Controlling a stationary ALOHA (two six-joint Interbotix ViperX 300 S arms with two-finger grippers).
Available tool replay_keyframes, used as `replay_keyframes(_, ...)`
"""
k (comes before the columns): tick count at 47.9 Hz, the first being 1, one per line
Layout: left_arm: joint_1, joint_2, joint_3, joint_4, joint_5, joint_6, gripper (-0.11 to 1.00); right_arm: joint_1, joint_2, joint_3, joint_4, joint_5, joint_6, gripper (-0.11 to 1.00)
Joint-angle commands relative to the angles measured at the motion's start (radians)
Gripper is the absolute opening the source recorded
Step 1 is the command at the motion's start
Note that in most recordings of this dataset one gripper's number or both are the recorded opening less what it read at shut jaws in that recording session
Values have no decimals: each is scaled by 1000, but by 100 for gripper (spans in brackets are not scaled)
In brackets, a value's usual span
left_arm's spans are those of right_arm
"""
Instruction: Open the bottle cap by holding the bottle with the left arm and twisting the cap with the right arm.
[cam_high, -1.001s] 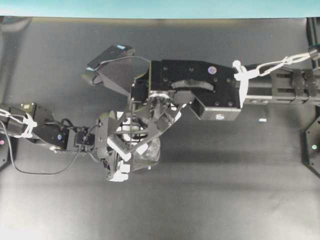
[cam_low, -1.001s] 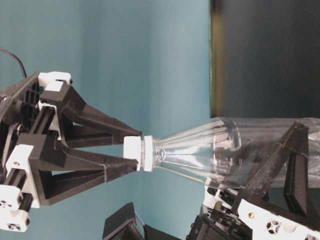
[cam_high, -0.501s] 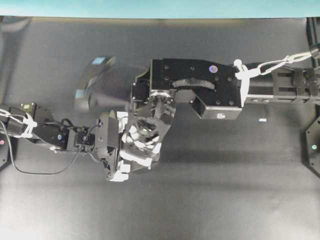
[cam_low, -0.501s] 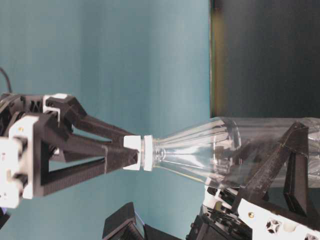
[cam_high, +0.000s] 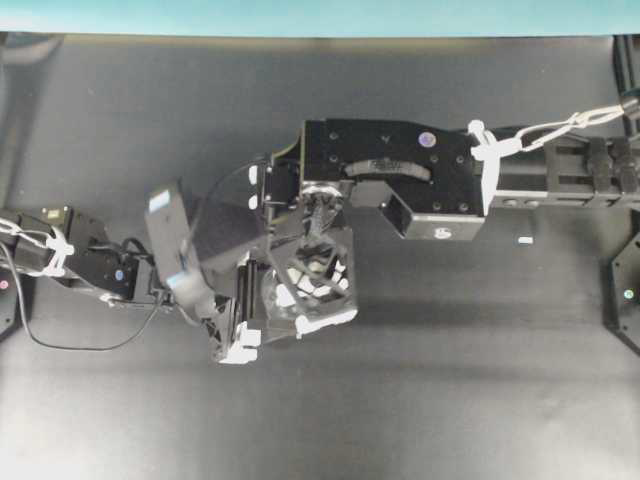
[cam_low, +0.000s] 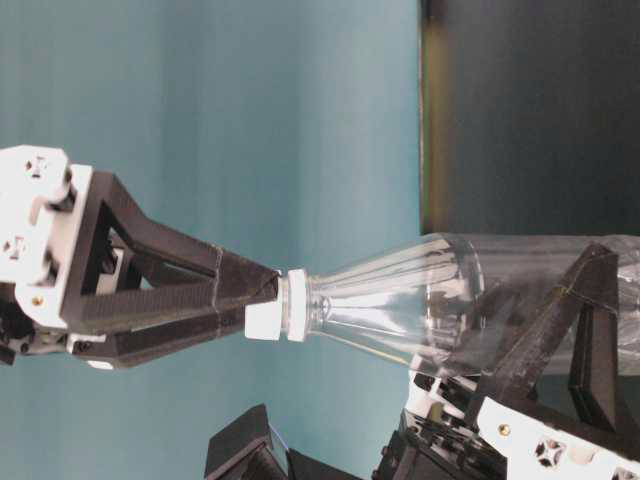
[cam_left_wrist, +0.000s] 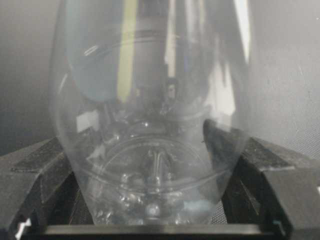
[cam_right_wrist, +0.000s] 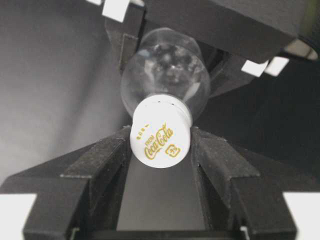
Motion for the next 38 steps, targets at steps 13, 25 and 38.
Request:
replay_keyframes(13, -8, -2, -8, 3, 21, 0, 81, 29, -5, 12, -3, -2, -55, 37)
replay_keyframes(25, -8, -2, -9, 3, 21, 0, 81, 28, -11, 14, 3, -5, -41, 37)
replay_keyframes(38, -8, -2, -9, 3, 21, 2, 81, 28, -32, 38, 15, -18, -18, 37)
